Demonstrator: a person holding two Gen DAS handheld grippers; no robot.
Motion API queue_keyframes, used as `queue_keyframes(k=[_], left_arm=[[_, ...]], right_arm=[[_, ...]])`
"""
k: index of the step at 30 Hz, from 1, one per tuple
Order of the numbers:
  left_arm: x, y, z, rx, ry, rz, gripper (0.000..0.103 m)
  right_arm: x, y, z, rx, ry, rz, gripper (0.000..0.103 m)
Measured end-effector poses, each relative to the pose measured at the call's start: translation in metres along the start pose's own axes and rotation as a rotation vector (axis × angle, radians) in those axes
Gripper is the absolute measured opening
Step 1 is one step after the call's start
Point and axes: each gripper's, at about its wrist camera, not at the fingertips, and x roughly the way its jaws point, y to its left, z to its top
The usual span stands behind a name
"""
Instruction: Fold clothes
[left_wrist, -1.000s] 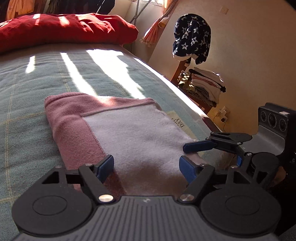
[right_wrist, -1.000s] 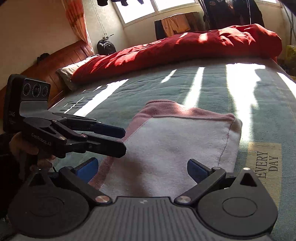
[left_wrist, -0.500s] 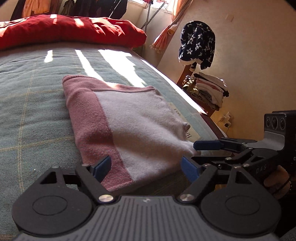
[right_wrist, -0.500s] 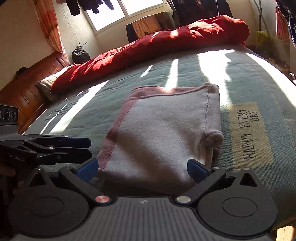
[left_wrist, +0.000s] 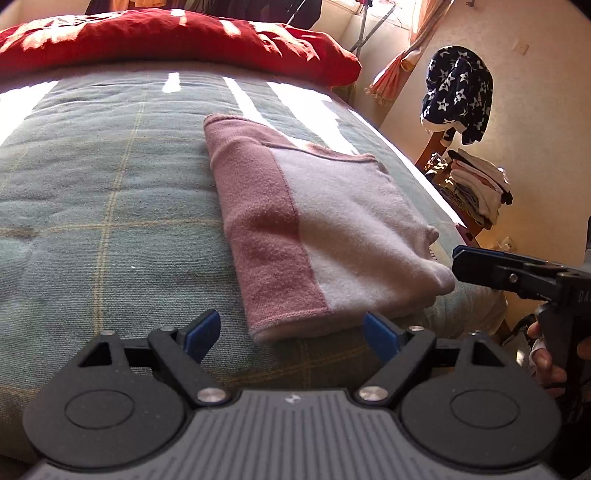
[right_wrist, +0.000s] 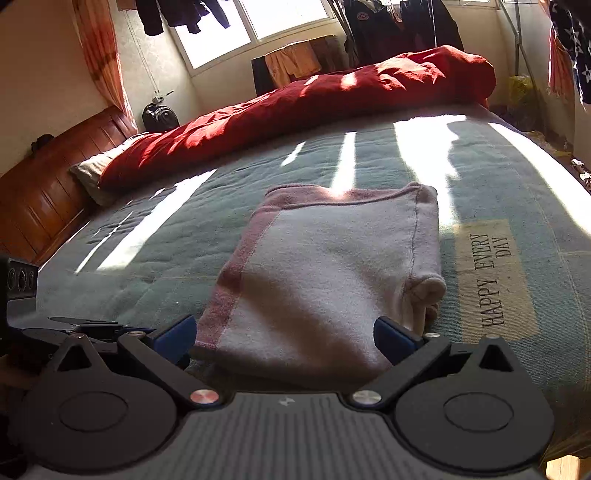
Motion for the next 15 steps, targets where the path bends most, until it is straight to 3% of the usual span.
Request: queue_keyframes(k=[8, 15], left_arm=[[-0.019, 0.003, 0.003, 0.004, -0.048, 0.112, 0.086], [-0.042, 0.026, 0.002, -0.058, -0.114, 0.246, 0.087]], right_arm=[[0.018, -0.02, -0.02, 0.08, 0.06, -0.011, 0.103], [0.024, 0.022, -0.013, -0.029, 0.015, 0.152, 0.103]])
